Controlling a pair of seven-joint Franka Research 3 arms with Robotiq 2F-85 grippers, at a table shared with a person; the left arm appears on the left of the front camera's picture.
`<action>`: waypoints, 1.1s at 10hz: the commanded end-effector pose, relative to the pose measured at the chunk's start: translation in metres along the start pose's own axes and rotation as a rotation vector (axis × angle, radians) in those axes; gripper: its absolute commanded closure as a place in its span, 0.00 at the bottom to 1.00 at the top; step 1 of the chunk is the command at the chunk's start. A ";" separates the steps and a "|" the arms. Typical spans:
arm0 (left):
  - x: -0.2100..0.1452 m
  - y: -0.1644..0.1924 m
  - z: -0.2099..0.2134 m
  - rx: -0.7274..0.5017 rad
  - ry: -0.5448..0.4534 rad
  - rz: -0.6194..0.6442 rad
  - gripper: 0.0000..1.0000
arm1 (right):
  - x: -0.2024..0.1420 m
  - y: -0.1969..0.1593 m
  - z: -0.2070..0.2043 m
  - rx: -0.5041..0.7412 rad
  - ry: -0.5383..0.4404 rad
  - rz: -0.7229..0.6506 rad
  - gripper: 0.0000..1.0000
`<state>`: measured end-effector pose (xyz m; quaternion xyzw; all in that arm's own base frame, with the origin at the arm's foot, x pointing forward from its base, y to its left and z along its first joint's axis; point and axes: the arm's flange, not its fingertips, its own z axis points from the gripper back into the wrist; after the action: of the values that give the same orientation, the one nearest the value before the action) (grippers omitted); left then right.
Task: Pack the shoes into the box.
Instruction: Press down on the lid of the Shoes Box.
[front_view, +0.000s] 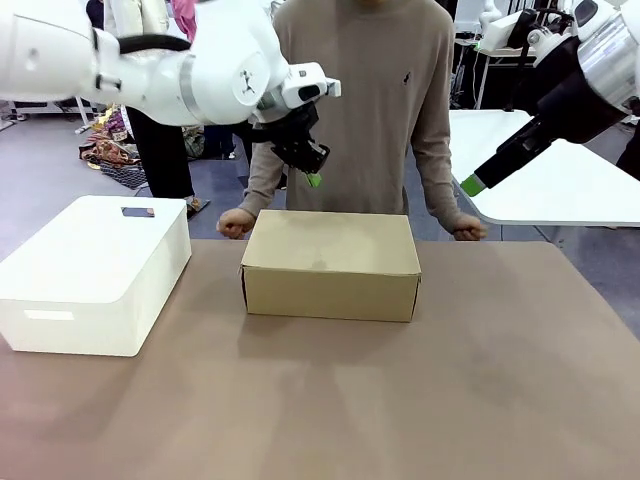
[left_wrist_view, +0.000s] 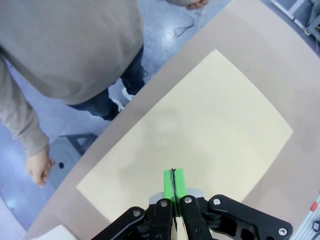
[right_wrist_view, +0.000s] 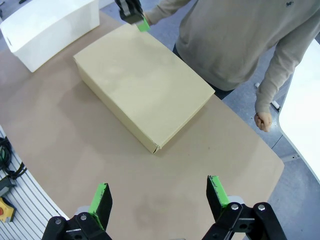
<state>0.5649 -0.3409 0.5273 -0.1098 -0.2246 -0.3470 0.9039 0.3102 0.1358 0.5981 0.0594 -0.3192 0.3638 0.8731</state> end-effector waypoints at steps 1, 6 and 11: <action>-0.036 -0.009 0.043 0.067 0.021 -0.035 1.00 | 0.004 -0.001 0.003 -0.007 0.014 -0.003 0.00; -0.074 -0.028 0.120 -0.035 0.042 -0.088 0.62 | 0.004 -0.001 0.003 -0.007 0.014 -0.003 0.00; -0.090 -0.037 0.165 -0.020 0.045 -0.129 0.00 | 0.004 -0.001 0.003 -0.007 0.014 -0.003 0.00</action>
<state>0.4346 -0.2680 0.6348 -0.1001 -0.2078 -0.3978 0.8880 0.3104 0.1357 0.5981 0.0597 -0.3190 0.3639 0.8731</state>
